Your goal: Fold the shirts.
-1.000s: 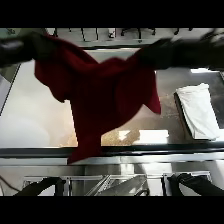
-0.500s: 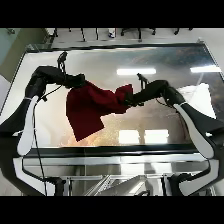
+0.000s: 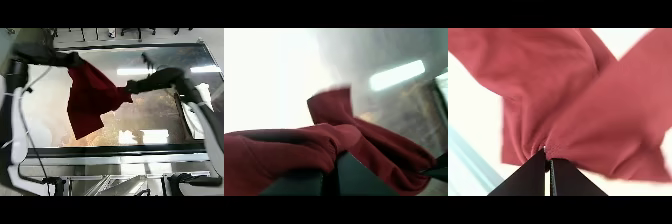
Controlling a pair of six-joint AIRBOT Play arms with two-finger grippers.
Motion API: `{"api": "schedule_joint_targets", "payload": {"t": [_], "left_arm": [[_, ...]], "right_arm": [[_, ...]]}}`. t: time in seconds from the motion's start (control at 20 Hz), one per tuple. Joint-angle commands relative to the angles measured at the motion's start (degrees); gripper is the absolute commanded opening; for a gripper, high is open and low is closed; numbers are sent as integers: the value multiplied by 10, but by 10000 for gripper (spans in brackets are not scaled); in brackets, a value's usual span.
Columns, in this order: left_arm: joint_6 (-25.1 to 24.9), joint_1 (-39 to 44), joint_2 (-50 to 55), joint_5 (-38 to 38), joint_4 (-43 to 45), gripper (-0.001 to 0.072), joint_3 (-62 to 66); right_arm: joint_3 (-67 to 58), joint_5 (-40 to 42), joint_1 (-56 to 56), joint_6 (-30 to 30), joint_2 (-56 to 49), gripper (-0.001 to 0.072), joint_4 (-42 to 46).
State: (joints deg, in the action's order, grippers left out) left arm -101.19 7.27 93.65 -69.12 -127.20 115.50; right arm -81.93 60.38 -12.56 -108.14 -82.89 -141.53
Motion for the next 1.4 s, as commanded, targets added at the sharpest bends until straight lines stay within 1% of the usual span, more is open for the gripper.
{"api": "schedule_joint_targets", "payload": {"t": [0.0,0.1,0.15,0.2,0.3,0.4,0.45,0.5,0.6,0.7,0.8,0.9,1.0,1.1,1.15,1.25,1.35], "left_arm": [[-25,14,-159,-3,19,14,-12],[-25,35,-268,22,63,15,-49],[-25,48,-321,49,89,14,-69],[-25,65,-380,91,123,15,-96],[-22,90,-461,168,179,14,-140],[-1,98,-508,221,228,14,-182],[13,97,-516,232,245,14,-202],[15,95,-510,234,250,14,-218],[25,83,-466,220,252,14,-241],[36,76,-392,213,250,15,-267],[37,76,-282,212,221,14,-282],[36,76,-155,211,203,14,-273],[35,82,-16,195,189,15,-233],[35,82,104,148,167,15,-161],[35,82,150,126,155,15,-120],[36,81,200,108,144,15,-56],[36,80,219,96,146,15,-10]], "right_arm": [[-7,-12,-4,-32,178,21,5],[-7,-30,-17,-31,273,21,27],[-7,-30,-23,-29,308,21,31],[-7,-28,-30,-26,338,21,31],[-6,-27,-42,4,370,21,56],[9,-28,-44,52,376,21,95],[24,-28,-44,72,373,21,105],[45,-29,-44,92,365,21,113],[96,-42,-44,115,339,21,115],[153,-70,-44,122,299,21,115],[197,-115,-44,122,241,22,115],[219,-164,-44,122,158,22,115],[219,-209,-43,122,62,21,115],[214,-239,-42,122,-5,21,103],[209,-240,-39,122,-24,21,101],[198,-240,-29,122,-36,21,101],[183,-235,-14,116,-30,22,102]]}}
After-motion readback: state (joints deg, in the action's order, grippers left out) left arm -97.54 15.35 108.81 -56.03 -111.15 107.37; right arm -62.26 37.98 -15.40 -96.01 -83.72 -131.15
